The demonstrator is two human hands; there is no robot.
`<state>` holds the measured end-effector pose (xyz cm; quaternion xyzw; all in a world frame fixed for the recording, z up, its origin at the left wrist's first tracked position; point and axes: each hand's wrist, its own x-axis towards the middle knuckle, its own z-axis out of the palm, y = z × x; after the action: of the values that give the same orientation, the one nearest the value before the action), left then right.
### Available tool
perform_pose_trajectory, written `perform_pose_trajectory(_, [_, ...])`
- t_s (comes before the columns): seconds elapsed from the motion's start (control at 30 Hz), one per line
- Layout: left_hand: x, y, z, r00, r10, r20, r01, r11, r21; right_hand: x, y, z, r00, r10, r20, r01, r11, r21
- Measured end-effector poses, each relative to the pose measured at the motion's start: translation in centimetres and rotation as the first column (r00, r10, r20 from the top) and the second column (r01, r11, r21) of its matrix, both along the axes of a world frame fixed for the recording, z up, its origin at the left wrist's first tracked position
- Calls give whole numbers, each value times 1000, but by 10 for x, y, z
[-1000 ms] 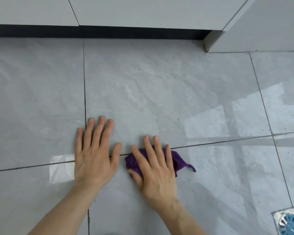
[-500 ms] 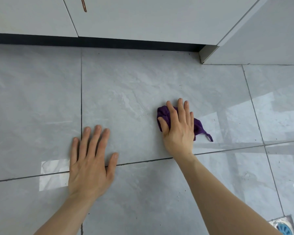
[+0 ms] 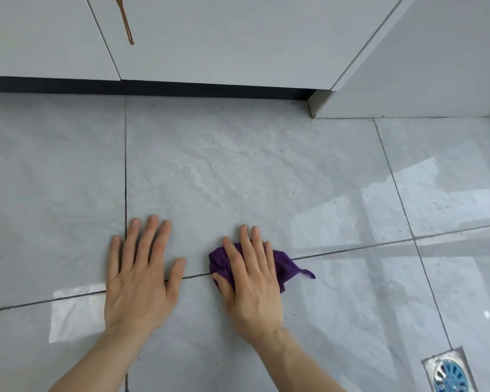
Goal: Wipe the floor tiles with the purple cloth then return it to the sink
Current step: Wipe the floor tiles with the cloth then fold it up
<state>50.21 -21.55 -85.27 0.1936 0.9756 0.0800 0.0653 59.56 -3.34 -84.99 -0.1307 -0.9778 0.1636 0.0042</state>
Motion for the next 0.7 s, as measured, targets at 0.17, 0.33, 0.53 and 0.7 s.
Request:
perform_pose_trajectory(0.17, [0, -1, -1, 1000, -3, -14, 3, 1000, 10, 23, -8, 5, 999, 49, 9, -49, 999, -13])
perform_pose_trajectory(0.33, [1, 0, -1, 1000, -3, -25, 3, 1000, 5, 57, -11, 5, 996, 91, -17, -90, 995, 29])
perform_pose_trajectory(0.53, [1, -1, -1, 999, -5, -39, 5, 1000, 12, 60, 17, 8, 994, -92, -52, 88, 993, -76])
perform_pose_trajectory(0.7, [1, 1, 0, 999, -6, -32, 7, 1000, 10, 19, 74, 15, 855, -498, -146, 433, 840, -327])
